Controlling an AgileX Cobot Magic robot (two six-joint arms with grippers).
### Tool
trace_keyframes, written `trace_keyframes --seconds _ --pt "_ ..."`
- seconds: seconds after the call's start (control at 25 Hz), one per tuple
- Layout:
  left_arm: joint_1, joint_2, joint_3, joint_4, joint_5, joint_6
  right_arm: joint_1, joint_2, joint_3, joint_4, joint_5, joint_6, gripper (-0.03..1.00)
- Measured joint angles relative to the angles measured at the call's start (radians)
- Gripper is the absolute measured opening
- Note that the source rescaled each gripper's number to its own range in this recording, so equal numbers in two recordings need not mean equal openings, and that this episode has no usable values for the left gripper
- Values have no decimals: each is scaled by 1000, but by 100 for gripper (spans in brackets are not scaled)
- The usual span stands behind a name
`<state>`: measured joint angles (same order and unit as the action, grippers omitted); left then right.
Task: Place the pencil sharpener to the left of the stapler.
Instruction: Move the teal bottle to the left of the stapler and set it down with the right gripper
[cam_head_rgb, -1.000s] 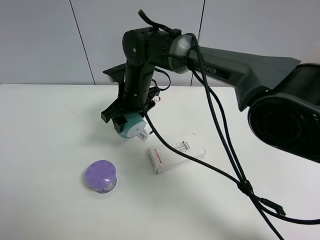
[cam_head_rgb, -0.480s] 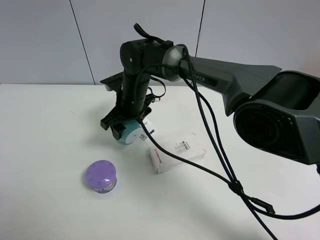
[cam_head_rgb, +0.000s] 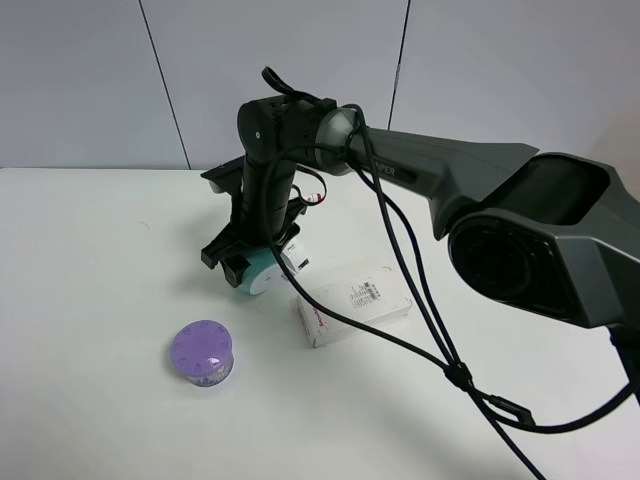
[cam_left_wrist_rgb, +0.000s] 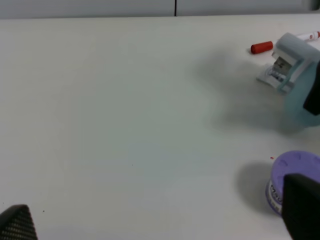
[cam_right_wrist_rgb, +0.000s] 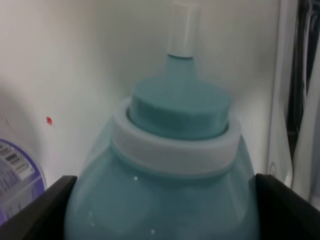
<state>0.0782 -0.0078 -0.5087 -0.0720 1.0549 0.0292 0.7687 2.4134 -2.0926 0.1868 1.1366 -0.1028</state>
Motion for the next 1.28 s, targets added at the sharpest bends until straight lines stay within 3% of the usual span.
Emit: trace_keyframes --seconds 0.96,1.28 --pt "0 0 0 0 0 0 0 54 -21 21 23 29 0" --pt "0 0 0 0 0 0 0 62 -90 21 36 36 0"
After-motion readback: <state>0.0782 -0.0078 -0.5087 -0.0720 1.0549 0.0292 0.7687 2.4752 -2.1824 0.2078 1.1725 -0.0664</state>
